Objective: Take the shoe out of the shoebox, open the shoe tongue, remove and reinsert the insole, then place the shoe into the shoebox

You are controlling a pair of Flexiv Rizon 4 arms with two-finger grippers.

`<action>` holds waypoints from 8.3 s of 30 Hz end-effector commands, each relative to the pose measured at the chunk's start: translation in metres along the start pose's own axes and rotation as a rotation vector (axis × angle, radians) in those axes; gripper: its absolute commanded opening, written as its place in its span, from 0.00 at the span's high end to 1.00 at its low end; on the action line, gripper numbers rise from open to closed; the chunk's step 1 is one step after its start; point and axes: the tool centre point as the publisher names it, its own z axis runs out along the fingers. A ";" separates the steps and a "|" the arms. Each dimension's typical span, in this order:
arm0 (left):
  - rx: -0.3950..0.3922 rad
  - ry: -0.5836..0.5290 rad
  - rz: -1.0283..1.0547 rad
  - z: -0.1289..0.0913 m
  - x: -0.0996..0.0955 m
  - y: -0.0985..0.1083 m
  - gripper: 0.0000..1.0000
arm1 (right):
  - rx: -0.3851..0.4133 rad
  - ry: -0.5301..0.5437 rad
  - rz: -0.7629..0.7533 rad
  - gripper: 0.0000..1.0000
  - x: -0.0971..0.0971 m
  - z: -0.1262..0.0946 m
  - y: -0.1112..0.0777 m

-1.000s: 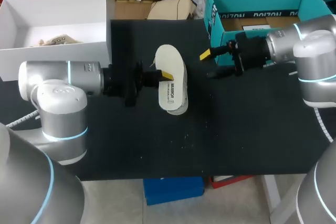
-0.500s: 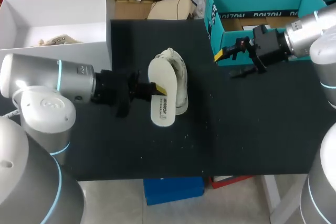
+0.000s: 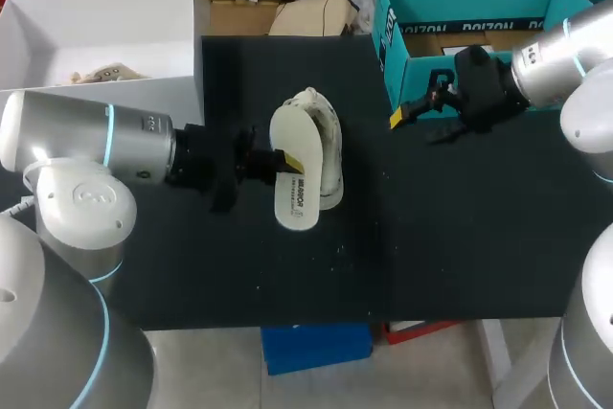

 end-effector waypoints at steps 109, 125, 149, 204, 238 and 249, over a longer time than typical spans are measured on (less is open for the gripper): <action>0.376 0.436 -0.112 0.076 0.035 0.028 0.69 | -0.076 -0.157 -0.162 0.00 0.003 -0.028 -0.025; 0.332 0.431 -0.136 0.084 0.039 0.045 1.00 | -0.076 -0.157 -0.162 0.00 0.003 -0.028 -0.025; 0.220 0.524 -0.120 0.089 0.041 0.061 1.00 | -0.076 -0.157 -0.162 0.00 0.003 -0.028 -0.025; -0.058 0.625 -0.052 0.096 0.067 0.097 1.00 | -0.076 -0.157 -0.162 0.00 0.003 -0.028 -0.025; 0.042 0.739 0.093 0.096 0.036 0.072 1.00 | -0.076 -0.157 -0.162 0.00 0.003 -0.028 -0.025; 0.028 0.843 0.079 0.100 0.066 0.072 1.00 | -0.076 -0.157 -0.162 0.00 0.003 -0.028 -0.025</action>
